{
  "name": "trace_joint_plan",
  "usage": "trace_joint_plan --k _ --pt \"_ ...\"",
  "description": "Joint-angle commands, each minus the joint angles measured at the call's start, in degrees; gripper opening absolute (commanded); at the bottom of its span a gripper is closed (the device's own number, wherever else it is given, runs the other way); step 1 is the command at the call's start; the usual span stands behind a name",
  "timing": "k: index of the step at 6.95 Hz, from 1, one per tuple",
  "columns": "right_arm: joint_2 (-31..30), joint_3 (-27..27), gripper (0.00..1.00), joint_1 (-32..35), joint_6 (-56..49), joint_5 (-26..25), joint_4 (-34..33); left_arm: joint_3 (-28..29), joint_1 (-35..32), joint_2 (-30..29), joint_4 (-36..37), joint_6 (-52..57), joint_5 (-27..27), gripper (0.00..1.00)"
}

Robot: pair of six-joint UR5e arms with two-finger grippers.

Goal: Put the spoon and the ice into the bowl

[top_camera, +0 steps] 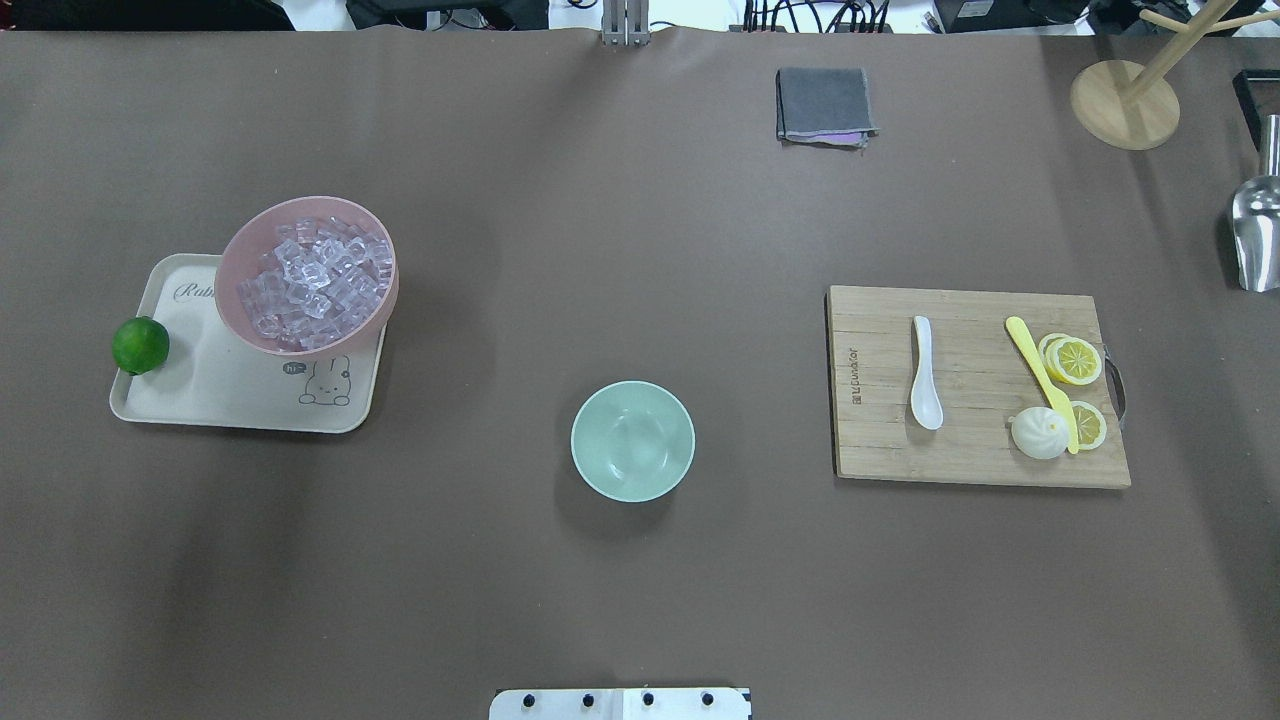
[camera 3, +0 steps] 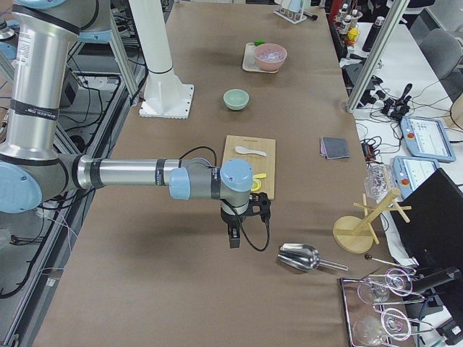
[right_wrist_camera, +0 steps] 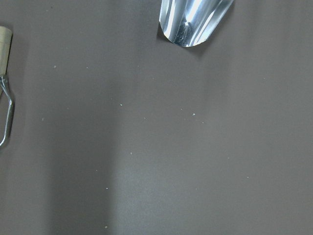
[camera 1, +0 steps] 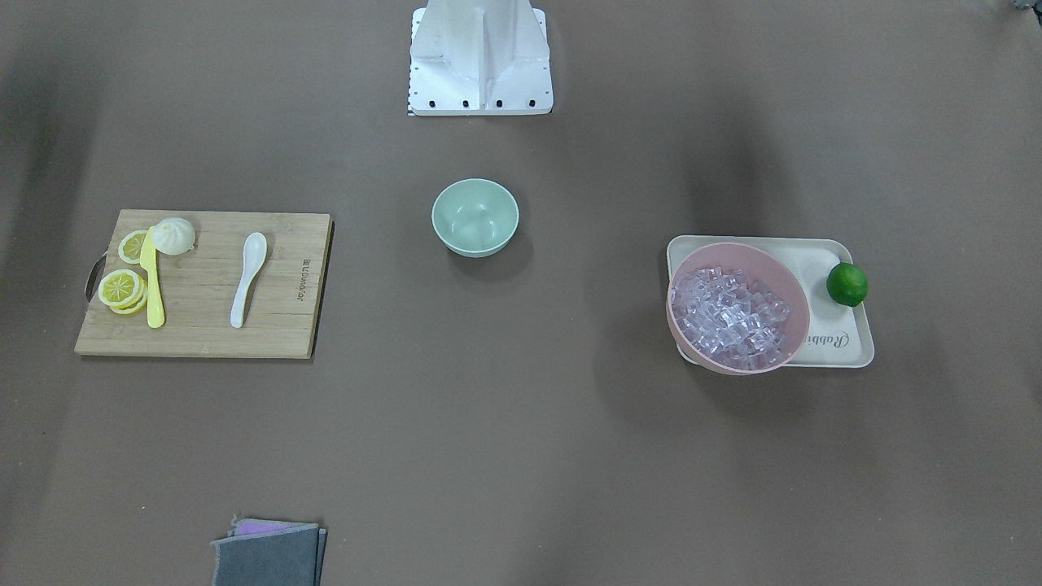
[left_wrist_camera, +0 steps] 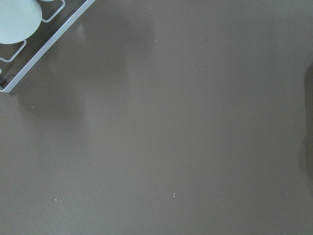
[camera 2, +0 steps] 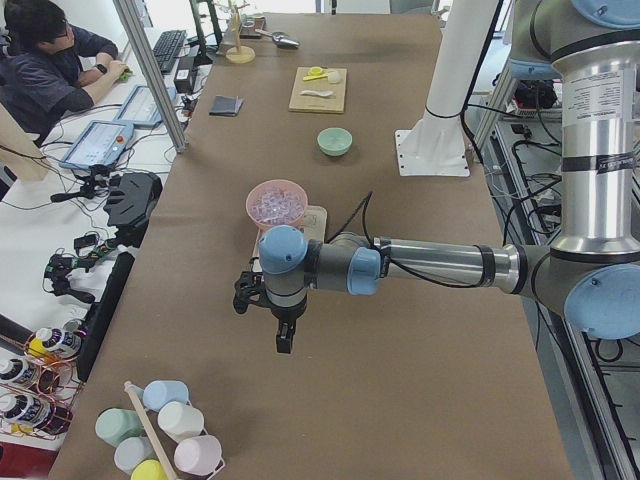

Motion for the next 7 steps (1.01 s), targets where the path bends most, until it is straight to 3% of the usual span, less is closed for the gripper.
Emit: trace_joint_plan --k 1,4,7 --pt "-0.1 0.0 1.0 -0.1 0.0 0.0 0.0 0.2 0.7 0.1 0.3 0.0 0.7 0.98" --pt "0.1 1.4 1.0 -0.1 0.0 1.7 0.0 -0.2 1.1 0.0 0.0 0.0 0.2 0.98" --pt "0.1 9.3 1.0 0.0 0.0 3.0 0.0 -3.5 1.0 -0.8 0.0 -0.1 0.7 0.98"
